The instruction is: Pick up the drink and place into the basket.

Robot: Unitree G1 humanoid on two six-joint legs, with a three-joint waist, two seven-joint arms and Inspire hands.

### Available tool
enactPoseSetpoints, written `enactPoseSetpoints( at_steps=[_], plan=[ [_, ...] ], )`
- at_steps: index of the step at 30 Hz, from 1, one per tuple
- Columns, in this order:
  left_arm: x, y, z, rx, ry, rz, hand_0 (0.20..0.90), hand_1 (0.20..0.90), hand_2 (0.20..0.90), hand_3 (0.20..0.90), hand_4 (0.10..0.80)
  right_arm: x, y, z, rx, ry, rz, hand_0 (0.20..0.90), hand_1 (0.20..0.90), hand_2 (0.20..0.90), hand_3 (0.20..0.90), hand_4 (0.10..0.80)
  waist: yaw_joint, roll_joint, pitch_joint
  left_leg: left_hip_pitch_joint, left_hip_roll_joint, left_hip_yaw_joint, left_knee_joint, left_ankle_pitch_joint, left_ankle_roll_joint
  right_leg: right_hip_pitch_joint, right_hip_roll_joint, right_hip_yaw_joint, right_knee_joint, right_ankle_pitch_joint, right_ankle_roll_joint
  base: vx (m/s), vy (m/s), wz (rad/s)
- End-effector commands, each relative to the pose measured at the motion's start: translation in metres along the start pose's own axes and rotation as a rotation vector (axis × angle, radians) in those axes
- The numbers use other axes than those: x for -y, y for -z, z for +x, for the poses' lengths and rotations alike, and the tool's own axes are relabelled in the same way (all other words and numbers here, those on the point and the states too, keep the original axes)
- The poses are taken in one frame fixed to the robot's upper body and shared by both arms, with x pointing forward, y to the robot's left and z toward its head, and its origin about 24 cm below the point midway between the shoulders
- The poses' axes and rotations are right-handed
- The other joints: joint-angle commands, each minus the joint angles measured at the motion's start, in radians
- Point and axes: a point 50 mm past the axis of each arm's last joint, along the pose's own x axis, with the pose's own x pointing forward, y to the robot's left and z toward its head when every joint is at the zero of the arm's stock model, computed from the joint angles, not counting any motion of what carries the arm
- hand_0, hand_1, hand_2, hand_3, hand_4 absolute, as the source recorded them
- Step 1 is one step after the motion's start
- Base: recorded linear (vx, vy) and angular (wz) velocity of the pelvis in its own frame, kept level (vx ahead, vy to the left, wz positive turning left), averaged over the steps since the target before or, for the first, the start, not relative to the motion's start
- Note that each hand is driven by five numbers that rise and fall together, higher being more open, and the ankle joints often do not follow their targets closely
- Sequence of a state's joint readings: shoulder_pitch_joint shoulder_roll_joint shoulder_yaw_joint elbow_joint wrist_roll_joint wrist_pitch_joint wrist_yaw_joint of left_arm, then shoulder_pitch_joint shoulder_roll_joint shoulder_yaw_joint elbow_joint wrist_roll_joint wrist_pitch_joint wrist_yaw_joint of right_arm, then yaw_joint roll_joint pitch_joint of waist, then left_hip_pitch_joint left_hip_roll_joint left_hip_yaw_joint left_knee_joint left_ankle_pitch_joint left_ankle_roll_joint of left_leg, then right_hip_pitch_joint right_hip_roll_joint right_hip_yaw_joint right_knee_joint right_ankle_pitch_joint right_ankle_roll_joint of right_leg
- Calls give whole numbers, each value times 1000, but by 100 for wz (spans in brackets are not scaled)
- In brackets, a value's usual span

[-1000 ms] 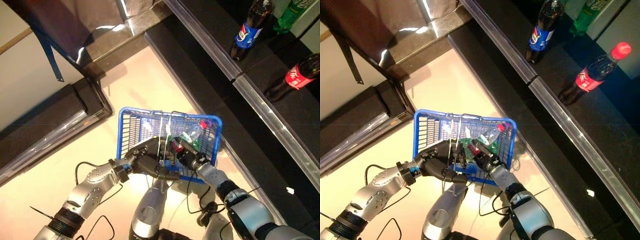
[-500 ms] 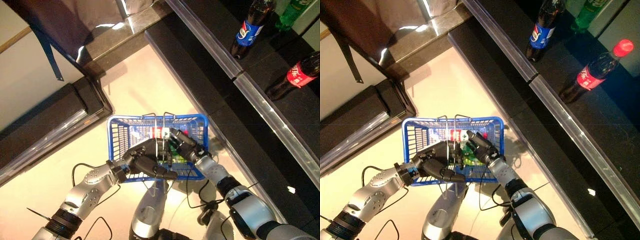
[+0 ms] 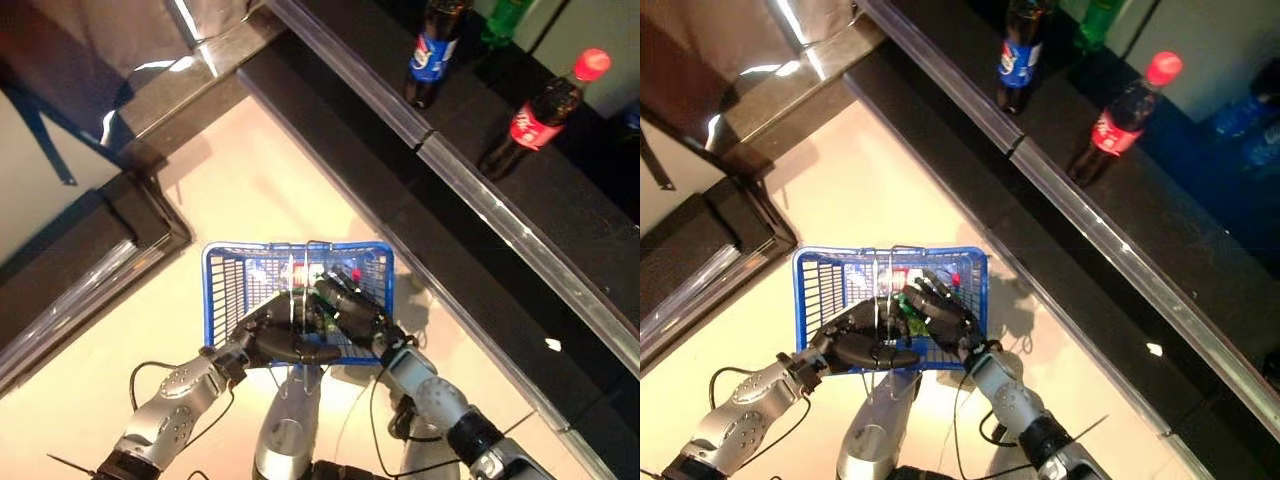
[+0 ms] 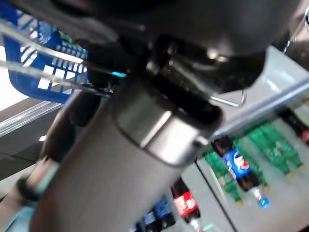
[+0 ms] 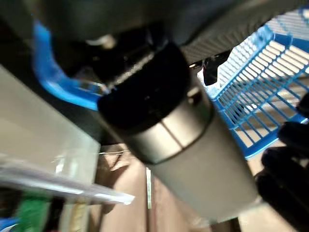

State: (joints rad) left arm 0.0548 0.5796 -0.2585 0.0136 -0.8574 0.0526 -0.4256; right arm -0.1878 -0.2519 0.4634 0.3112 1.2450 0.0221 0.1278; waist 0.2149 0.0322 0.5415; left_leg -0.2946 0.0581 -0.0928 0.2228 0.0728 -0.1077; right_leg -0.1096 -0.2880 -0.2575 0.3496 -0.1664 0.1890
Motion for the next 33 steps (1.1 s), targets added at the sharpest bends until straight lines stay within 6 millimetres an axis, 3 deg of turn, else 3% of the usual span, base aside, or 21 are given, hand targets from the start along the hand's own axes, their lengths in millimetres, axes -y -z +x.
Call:
enactPoseSetpoints(
  at_steps=[1,3,8,12,18,25,26,30,33],
  plan=[
    [57,-107,0,720,328,118,300,300,300,200,100,-33,-15,-4,45,-244,-88,900,900,900,900,800,-37,6,-104,86,18,28,-31,-2,58,-3,15,23,-63,144,-87,1,0,-26],
    [46,-98,-2,699,234,60,300,300,300,200,100,-26,-18,-14,45,-221,-183,900,900,900,900,800,-55,-5,-129,109,33,42,-54,4,52,14,22,33,-88,148,-86,7,-5,-24],
    [9,-67,-9,640,-46,-24,300,300,300,200,100,-7,-21,-36,58,-158,-234,900,900,900,900,800,-101,-27,-195,169,68,77,-110,20,40,53,37,57,-140,156,-85,38,-10,-28],
    [-24,-19,-28,544,-332,-141,300,300,300,200,100,27,-13,-55,57,19,-205,900,900,900,900,800,-143,-42,-280,231,93,116,-173,31,32,101,46,87,-210,178,-81,80,-15,-31],
    [-48,38,-57,390,-658,-269,300,300,300,200,100,69,5,-81,20,270,-208,900,900,900,900,800,-169,-58,-365,297,117,156,-247,39,16,155,47,97,-299,211,-69,73,-42,-21],
    [-66,100,-85,77,-1030,-271,300,300,300,200,100,130,34,-115,-180,655,-235,900,900,900,900,800,-173,-62,-419,334,132,175,-280,35,3,190,40,93,-354,231,-58,25,-48,-7],
    [-68,117,-89,14,-1092,-290,300,300,300,200,100,145,44,-126,-250,752,-244,900,900,900,900,800,-172,-59,-431,342,134,177,-289,34,2,198,37,93,-368,238,-54,19,-28,-3],
    [-63,157,-109,-144,-1228,-409,300,300,300,200,100,170,69,-162,-438,935,-323,900,900,900,900,800,-172,-55,-456,350,141,181,-301,31,-1,205,35,89,-390,248,-44,28,-25,-12],
    [-60,174,-121,-271,-1291,-422,300,300,300,200,100,176,83,-183,-550,1012,-346,900,900,900,900,800,-178,-55,-470,352,146,184,-308,31,-5,204,32,86,-395,251,-37,24,-19,-9]
  ],
)
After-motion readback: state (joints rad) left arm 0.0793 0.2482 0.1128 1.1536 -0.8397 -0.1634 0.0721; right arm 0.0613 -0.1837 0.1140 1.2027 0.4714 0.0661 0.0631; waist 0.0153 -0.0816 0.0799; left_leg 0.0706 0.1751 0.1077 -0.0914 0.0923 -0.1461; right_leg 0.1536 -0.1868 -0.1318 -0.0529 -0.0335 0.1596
